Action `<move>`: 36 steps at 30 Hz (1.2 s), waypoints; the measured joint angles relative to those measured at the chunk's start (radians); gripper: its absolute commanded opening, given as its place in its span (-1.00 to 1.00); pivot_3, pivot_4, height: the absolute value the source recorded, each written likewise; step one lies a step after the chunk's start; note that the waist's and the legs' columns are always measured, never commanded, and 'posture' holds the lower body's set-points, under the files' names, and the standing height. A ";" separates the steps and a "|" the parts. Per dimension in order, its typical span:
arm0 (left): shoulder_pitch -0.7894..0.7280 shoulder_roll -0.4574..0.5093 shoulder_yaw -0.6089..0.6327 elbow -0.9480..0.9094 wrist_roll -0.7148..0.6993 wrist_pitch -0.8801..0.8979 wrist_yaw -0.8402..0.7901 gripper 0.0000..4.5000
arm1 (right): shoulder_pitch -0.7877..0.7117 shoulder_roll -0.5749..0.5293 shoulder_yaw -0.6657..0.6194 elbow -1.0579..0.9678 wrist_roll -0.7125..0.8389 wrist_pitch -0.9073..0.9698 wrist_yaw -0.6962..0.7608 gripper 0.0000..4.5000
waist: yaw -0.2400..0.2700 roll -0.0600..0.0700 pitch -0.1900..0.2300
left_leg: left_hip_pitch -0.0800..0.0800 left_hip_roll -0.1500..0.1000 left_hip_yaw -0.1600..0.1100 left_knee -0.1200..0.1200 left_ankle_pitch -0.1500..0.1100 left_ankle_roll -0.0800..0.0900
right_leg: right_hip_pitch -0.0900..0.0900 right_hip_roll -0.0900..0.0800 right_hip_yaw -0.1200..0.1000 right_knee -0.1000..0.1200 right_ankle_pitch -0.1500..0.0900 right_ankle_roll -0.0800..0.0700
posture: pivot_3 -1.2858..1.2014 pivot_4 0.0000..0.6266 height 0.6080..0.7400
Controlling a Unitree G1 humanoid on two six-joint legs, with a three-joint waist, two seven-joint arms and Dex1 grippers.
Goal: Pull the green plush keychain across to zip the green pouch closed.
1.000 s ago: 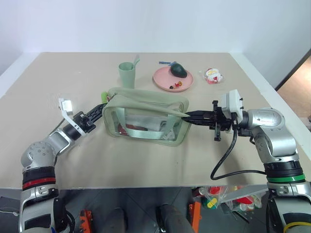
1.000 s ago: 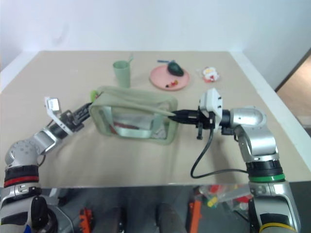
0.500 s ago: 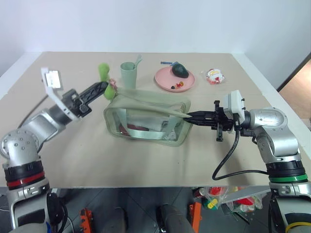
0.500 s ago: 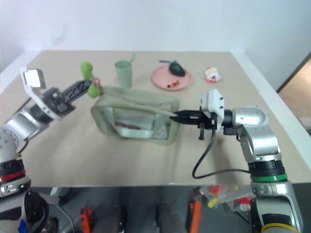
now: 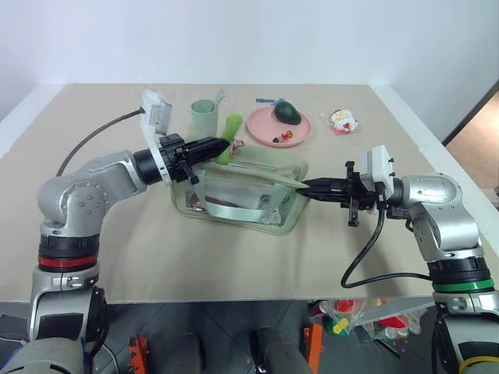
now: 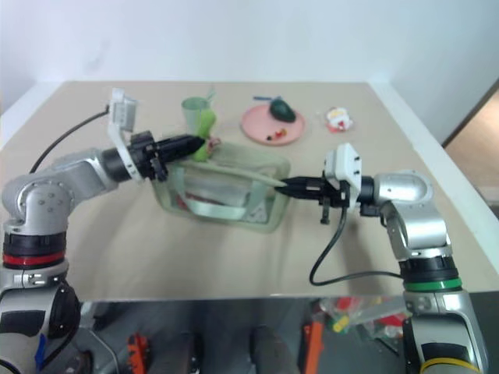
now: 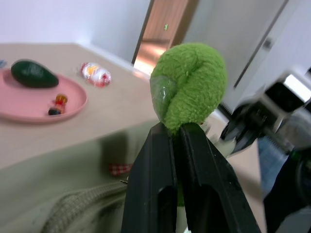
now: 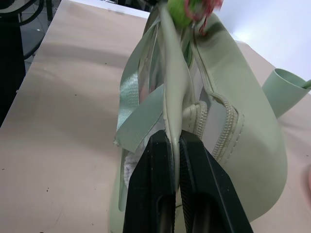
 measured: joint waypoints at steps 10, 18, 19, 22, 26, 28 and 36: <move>-0.004 0.083 -0.061 0.016 0.148 -0.070 -0.118 0.52 | 0.007 0.000 0.000 -0.002 0.001 -0.011 -0.006 -1.00 | 0.003 0.000 0.000 | 0.000 0.000 0.000 0.001 0.000 0.000 | 0.001 -0.001 0.000 0.000 0.000 0.001 | 0.03 -0.52 1.00; -0.002 0.303 -0.060 -0.045 0.238 -0.107 -0.244 0.99 | -0.001 0.013 0.001 0.016 -0.001 -0.029 -0.002 -1.00 | 0.001 -0.001 0.000 | -0.002 0.000 0.000 0.000 0.000 0.000 | -0.002 -0.001 0.000 0.000 -0.001 0.000 | 0.03 -0.52 1.00; 0.000 0.326 -0.049 -0.055 0.242 -0.110 -0.252 0.99 | -0.003 0.013 0.001 0.022 -0.001 -0.030 -0.002 -1.00 | 0.001 0.000 0.000 | -0.002 0.000 0.000 0.000 0.000 0.000 | -0.002 -0.001 0.000 0.000 -0.001 0.000 | 0.03 -0.52 1.00; 0.052 0.374 0.022 -0.097 0.247 -0.126 -0.266 0.99 | -0.010 0.016 0.003 0.036 -0.003 -0.041 0.003 -1.00 | 0.001 0.000 0.000 | -0.002 0.000 0.000 0.000 0.000 0.000 | -0.002 -0.001 0.000 0.000 -0.002 0.000 | 0.03 -0.52 1.00; 0.177 0.370 0.077 -0.137 0.260 -0.150 -0.235 0.99 | -0.015 0.021 0.005 0.045 -0.006 -0.049 0.005 -1.00 | 0.001 0.000 0.000 | -0.001 0.000 0.001 0.000 0.000 0.000 | -0.001 -0.001 -0.001 0.000 -0.002 0.000 | 0.03 -0.52 1.00; 0.247 0.341 0.092 -0.154 0.273 -0.170 -0.205 0.99 | -0.017 0.022 0.006 0.051 -0.006 -0.050 0.005 -1.00 | 0.001 0.000 0.000 | -0.001 0.000 0.001 0.000 0.000 0.000 | -0.001 -0.002 -0.001 0.000 -0.002 0.000 | 0.03 -0.52 1.00; 0.290 0.135 0.098 -0.140 0.313 -0.270 -0.063 0.06 | -0.027 0.026 0.007 0.070 -0.011 -0.059 0.008 -1.00 | 0.002 -0.002 0.001 | -0.001 0.000 0.001 0.002 0.000 0.001 | 0.000 -0.002 -0.001 0.000 0.001 0.000 | 0.03 -0.52 1.00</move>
